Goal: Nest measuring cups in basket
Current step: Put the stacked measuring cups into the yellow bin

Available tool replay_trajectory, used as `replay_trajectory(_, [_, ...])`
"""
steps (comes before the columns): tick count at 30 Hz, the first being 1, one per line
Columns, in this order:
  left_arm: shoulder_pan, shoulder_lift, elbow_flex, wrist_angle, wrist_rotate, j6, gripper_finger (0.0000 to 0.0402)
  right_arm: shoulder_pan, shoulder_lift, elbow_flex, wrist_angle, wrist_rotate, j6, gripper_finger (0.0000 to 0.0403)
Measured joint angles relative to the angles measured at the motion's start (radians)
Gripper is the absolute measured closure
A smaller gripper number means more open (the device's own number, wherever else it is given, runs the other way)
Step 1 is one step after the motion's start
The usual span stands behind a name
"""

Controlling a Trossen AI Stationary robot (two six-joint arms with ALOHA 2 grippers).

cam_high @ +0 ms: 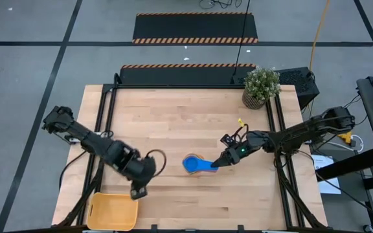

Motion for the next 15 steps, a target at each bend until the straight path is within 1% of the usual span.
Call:
replay_trajectory(4, [-0.112, 0.000, -0.029, -0.048, -0.054, -0.003, 0.0188, 0.000, -0.039, 0.000, -0.006, 0.000, 0.000, 0.0343])
replay_trajectory(7, [-0.180, 0.000, -0.077, -0.064, -0.069, -0.037, 0.0153, 0.000, -0.053, 0.001, -0.006, 0.000, 0.006, 0.0343])
replay_trajectory(10, [-0.232, 0.001, -0.139, -0.041, -0.068, -0.094, 0.0132, 0.000, -0.059, 0.001, -0.007, 0.001, 0.016, 0.0343])
replay_trajectory(15, [-0.277, 0.001, -0.242, 0.078, -0.041, -0.149, 0.0116, 0.000, -0.072, 0.001, 0.011, 0.001, 0.019, 0.0343])
